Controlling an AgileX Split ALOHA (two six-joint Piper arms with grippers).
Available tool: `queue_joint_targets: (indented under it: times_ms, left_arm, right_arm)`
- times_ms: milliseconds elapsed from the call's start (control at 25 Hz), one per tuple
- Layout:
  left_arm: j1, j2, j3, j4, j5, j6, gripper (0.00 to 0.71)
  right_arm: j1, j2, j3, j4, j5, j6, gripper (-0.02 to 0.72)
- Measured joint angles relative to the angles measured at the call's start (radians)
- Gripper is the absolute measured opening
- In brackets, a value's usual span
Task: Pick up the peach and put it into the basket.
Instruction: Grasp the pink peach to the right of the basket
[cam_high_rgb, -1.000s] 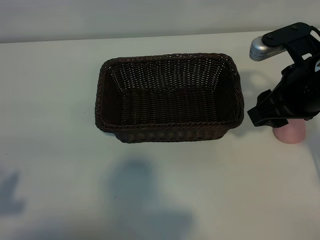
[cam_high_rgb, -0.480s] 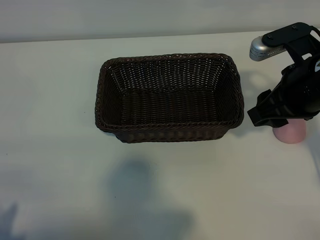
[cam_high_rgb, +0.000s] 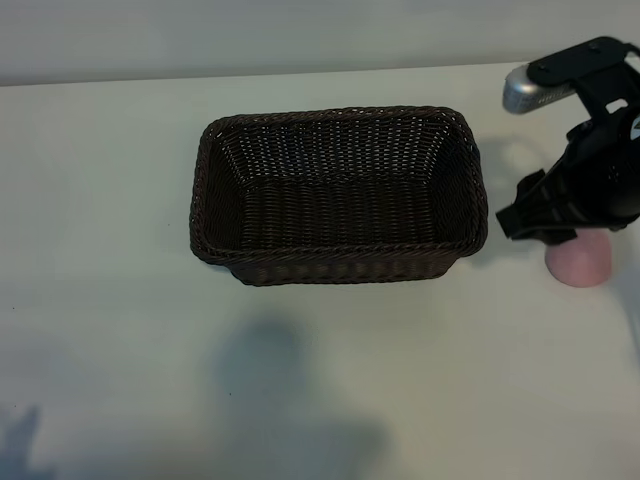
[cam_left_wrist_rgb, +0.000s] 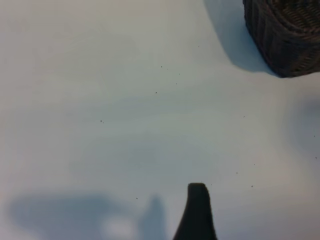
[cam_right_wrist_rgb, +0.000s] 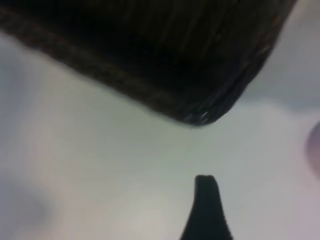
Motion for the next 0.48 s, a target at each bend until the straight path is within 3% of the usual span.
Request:
queue_joint_targets:
  times_ms: [240, 480]
  left_arm:
    - [0.000, 0.000, 0.000, 0.000, 0.000, 0.000, 0.598]
    - [0.028, 0.000, 0.000, 0.000, 0.000, 0.000, 0.597]
  right_arm:
    - [-0.007, 0.079, -0.002, -0.154, -0.049, 0.224, 0.512]
    - [-0.095, 0.204, -0.002, -0.177, -0.047, 0.266, 0.512]
